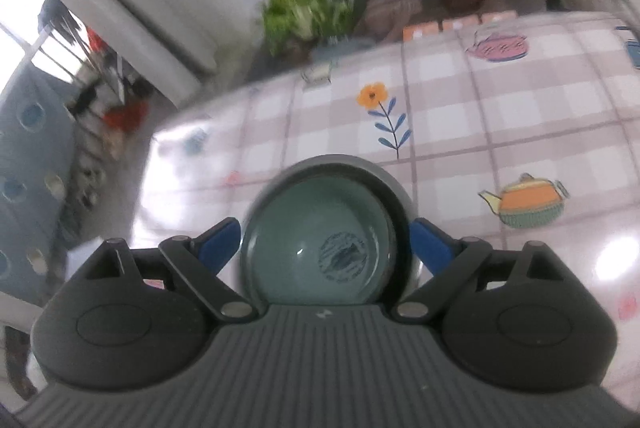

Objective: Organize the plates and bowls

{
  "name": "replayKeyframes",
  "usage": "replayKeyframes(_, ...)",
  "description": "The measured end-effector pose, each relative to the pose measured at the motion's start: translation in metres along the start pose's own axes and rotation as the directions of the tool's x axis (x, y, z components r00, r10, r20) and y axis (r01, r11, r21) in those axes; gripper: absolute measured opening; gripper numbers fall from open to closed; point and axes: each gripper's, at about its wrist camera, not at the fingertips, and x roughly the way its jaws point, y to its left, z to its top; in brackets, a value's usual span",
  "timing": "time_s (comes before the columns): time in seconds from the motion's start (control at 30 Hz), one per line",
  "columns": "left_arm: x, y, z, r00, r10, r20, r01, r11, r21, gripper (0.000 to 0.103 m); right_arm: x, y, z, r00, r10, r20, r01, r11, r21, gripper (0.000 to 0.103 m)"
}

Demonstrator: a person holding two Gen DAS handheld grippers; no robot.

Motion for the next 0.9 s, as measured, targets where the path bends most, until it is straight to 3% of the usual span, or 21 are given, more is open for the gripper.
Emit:
replayKeyframes(0.23, -0.019, 0.021, -0.028, 1.0, -0.004, 0.012, 0.004, 1.0, 0.021, 0.069, -0.074, -0.007, -0.111, 0.989, 0.093, 0.111, -0.094, 0.996, 0.005, 0.092)
replayKeyframes(0.47, -0.01, 0.041, -0.045, 0.998, 0.05, -0.023, -0.048, 0.997, 0.061, 0.07, -0.08, 0.007, -0.209, 0.975, 0.159, 0.155, -0.163, 0.987, 0.011, 0.091)
replayKeyframes(0.57, -0.005, 0.049, -0.048, 0.997, 0.066, -0.034, -0.064, 0.997, 0.053, 0.07, -0.066, 0.029, -0.222, 0.974, 0.191, 0.125, -0.189, 0.982, -0.028, 0.087)
replayKeyframes(0.73, 0.003, 0.051, -0.052, 0.997, 0.078, -0.022, -0.076, 0.995, 0.063, 0.068, -0.042, 0.075, -0.227, 0.982, 0.167, 0.093, -0.149, 0.974, -0.173, 0.074)
replayKeyframes(0.9, 0.014, 0.053, -0.054, 0.996, 0.088, -0.034, -0.085, 0.993, 0.086, 0.061, -0.012, 0.102, -0.221, 0.993, 0.073, 0.095, -0.042, 0.956, -0.29, 0.05)
